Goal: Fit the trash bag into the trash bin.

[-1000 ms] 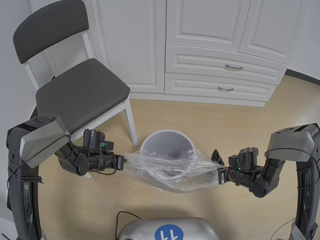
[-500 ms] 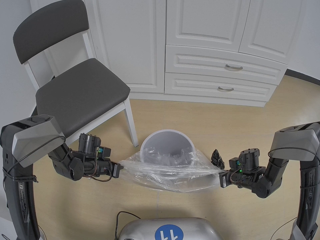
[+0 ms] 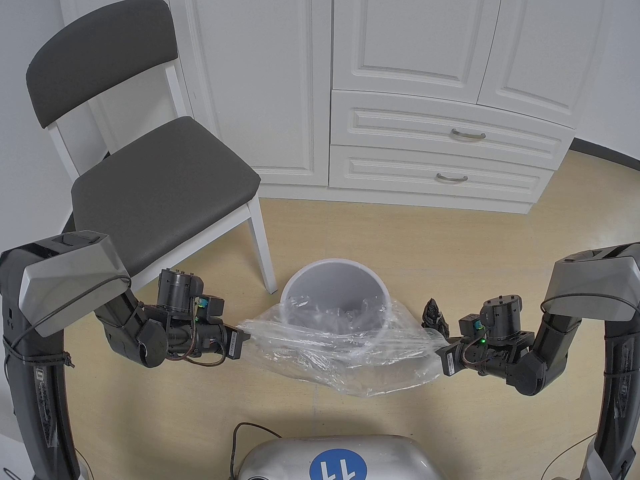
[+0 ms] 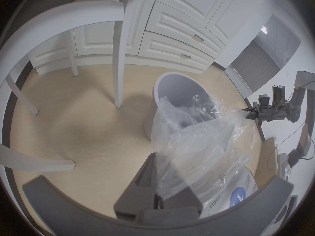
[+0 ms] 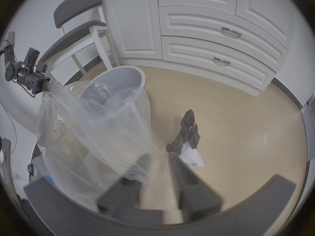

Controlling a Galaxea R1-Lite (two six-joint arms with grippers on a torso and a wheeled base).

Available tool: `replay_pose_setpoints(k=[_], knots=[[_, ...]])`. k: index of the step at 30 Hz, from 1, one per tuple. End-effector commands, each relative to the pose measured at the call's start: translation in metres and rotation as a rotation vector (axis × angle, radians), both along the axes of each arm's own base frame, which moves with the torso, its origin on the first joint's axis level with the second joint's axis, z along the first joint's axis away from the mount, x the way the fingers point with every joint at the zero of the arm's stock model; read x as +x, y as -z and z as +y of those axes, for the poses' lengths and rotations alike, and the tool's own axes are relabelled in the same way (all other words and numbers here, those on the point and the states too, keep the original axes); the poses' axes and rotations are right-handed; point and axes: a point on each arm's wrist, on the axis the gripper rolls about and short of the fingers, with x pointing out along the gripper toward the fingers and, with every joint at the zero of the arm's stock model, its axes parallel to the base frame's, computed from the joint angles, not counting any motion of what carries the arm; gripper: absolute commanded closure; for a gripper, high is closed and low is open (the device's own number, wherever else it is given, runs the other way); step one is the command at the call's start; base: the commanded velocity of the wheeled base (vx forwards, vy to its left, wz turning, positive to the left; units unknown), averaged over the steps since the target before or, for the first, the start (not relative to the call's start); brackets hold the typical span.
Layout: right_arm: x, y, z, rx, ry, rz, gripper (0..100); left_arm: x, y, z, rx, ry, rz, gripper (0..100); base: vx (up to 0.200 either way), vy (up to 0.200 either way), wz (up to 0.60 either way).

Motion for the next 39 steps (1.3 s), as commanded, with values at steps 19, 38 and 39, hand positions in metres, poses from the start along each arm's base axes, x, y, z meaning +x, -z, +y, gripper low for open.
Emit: replay_pose_setpoints(k=[19,38,39], knots=[[-0.031,-0.053,-0.016,0.078,-0.068,-0.101,0,-0.014,-0.004,-0.01,-0.066,-0.076,-0.096,100,0.0,0.0,0.0],[-0.046,-0.078,-0.017,0.091,-0.088,-0.204,0,-0.014,-0.006,-0.008,-0.075,-0.08,-0.122,100,0.0,0.0,0.0],[-0.047,-0.077,-0.017,0.089,-0.088,-0.198,0,-0.015,-0.005,-0.009,-0.073,-0.078,-0.119,100,0.0,0.0,0.0]])
